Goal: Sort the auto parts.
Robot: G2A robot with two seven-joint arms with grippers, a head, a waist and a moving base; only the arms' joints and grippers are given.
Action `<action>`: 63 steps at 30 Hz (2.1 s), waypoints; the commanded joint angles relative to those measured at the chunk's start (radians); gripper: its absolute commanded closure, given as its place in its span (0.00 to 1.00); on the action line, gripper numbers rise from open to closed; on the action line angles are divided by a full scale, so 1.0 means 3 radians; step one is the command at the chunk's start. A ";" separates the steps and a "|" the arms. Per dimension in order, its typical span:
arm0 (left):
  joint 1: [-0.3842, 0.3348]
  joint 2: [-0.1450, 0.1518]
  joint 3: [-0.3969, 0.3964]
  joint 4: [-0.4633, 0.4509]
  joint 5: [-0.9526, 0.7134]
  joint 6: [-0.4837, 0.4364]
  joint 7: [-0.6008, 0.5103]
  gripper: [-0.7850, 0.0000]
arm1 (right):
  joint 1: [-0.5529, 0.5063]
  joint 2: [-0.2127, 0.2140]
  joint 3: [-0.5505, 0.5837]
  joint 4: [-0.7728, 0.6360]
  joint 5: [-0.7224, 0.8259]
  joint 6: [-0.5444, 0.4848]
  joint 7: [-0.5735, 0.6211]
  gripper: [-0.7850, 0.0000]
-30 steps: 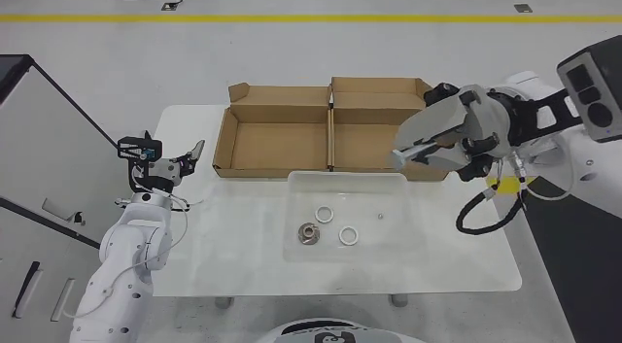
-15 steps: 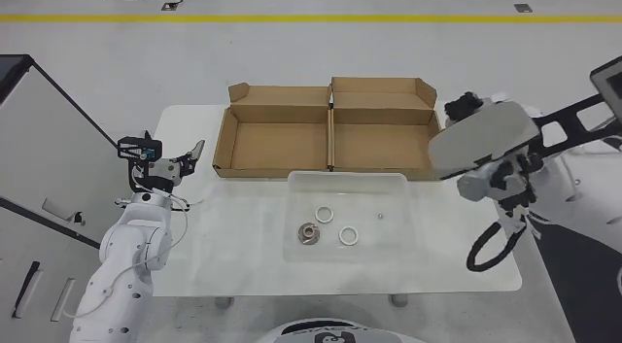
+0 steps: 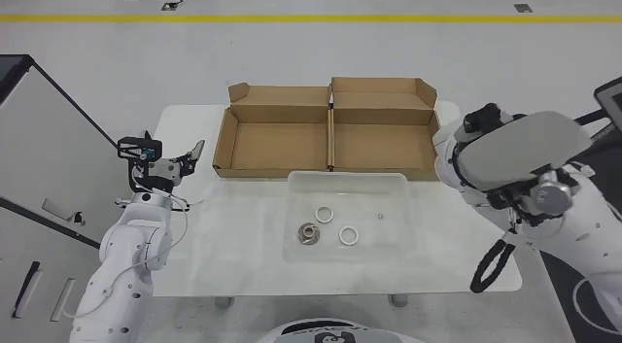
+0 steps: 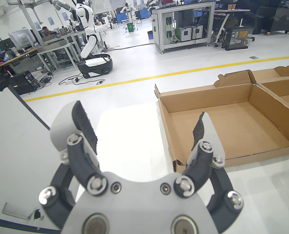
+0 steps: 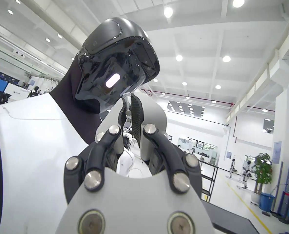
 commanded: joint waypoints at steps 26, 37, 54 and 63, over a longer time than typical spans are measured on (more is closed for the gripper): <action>0.0000 0.0000 0.0000 0.0000 0.0000 0.0000 0.0000 0.00 | 0.0052 0.0073 -0.0092 -0.0022 0.0090 0.0000 0.0247 1.00; 0.0000 0.0000 0.0000 0.0000 0.0000 0.0000 0.0000 0.00 | -0.0070 -0.0089 -0.0041 -0.0142 0.0213 0.0000 0.0000 1.00; 0.0000 0.0000 0.0000 0.0000 0.0000 0.0000 0.0000 0.00 | -0.0016 -0.0202 -0.0178 0.0188 0.0036 0.0000 0.0619 1.00; 0.0000 0.0000 0.0000 0.0000 0.0000 0.0000 0.0000 0.00 | -0.0157 -0.0202 -0.0025 0.0095 0.0346 0.0122 0.1244 1.00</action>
